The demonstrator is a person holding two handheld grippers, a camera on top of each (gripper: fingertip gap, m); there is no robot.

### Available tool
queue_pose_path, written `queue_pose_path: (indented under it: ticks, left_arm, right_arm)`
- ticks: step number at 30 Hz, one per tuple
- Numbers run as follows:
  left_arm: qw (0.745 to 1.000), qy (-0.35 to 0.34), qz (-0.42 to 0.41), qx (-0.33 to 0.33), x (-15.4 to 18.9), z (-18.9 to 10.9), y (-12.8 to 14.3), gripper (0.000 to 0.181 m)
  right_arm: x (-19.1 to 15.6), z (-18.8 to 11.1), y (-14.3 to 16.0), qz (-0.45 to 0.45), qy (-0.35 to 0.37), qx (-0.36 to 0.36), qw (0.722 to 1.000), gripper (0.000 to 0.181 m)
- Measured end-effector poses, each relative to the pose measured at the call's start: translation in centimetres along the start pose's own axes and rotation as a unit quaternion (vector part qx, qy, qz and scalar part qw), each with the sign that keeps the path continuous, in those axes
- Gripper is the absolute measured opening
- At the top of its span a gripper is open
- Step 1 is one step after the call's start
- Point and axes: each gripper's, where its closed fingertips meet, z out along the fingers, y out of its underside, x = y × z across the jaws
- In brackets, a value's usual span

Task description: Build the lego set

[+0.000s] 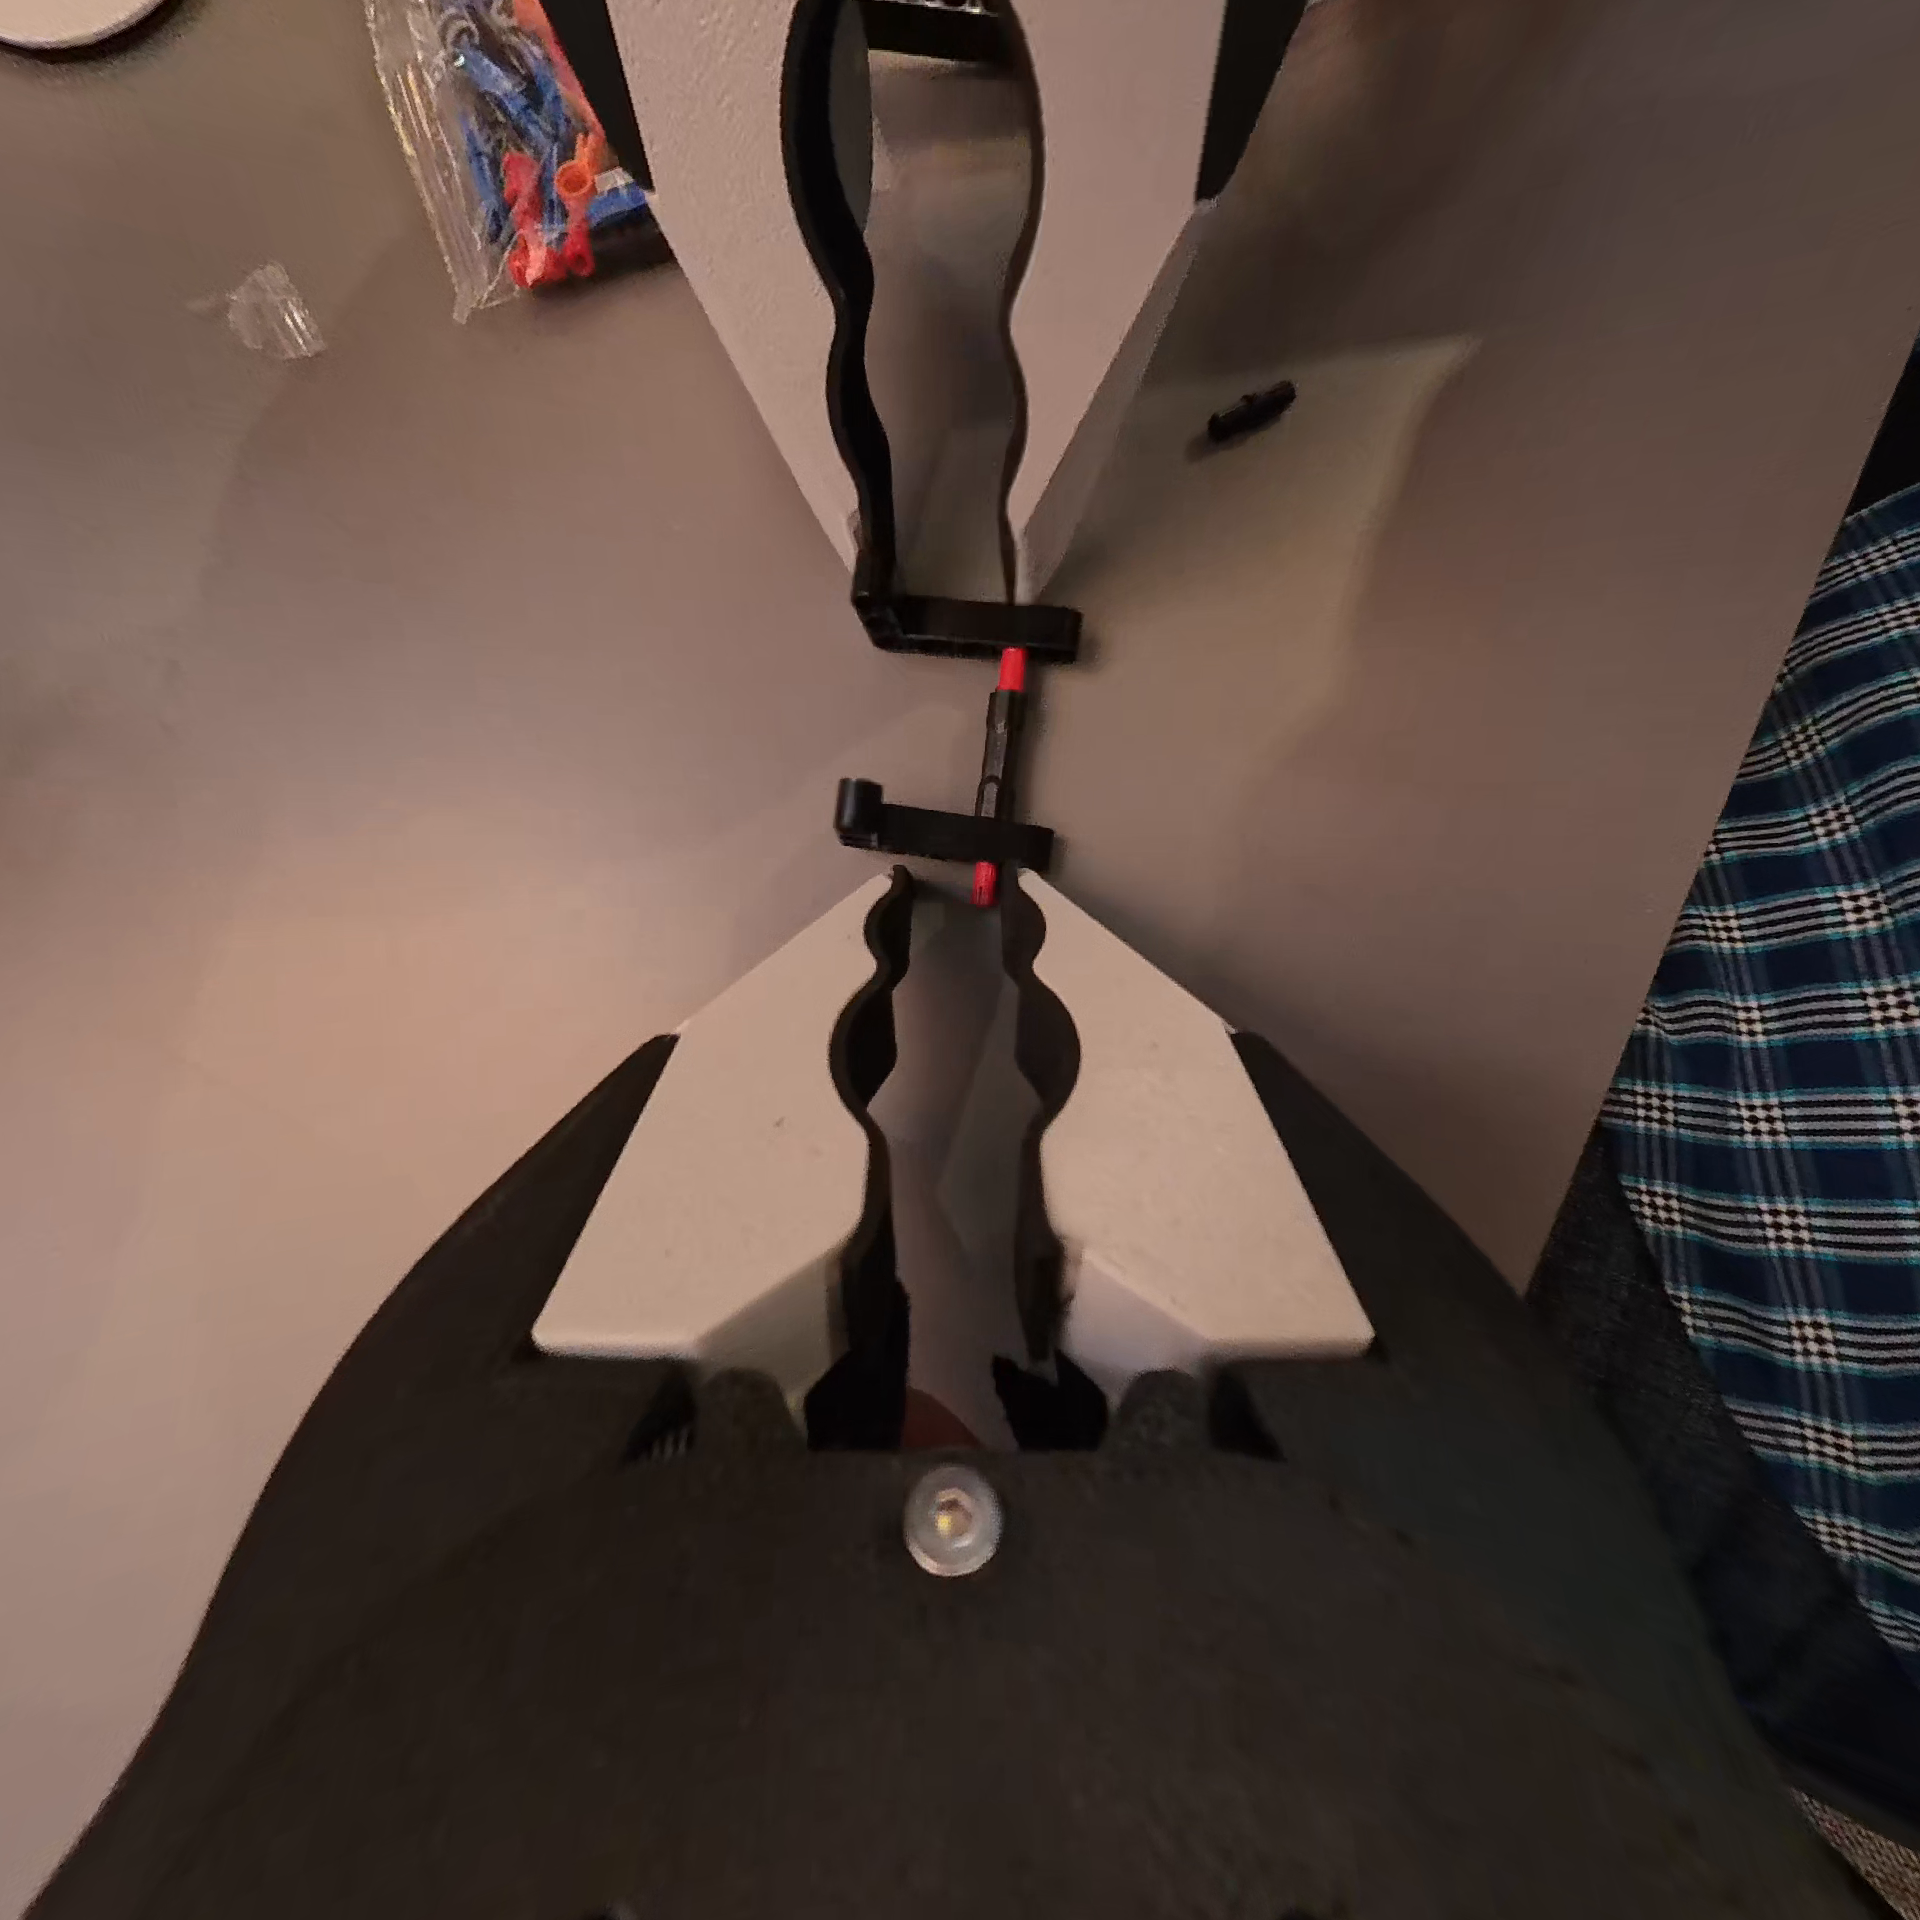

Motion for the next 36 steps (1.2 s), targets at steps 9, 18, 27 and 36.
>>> queue_pose_path:
  ticks: [9,18,27,36]
  left_arm:
    - [1.000,0.009,0.004,0.001,0.3,0.0,0.0,0.012]
    - [1.000,0.017,0.009,0.001,0.7,0.0,-0.1,0.013]
    - [1.000,0.019,0.013,0.003,1.0,0.1,-0.2,0.010]
    - [1.000,0.027,0.012,0.005,1.2,0.1,-0.2,0.006]
  right_arm:
    - [-0.2,0.0,0.0,0.005,0.009,0.006,1.000,0.020]
    - [-0.6,0.0,0.3,-0.003,0.040,0.010,0.999,0.011]
    - [-1.4,0.0,0.4,0.001,0.034,0.012,0.999,0.025]
    - [-1.4,0.1,0.4,0.017,0.055,0.017,0.998,0.023]
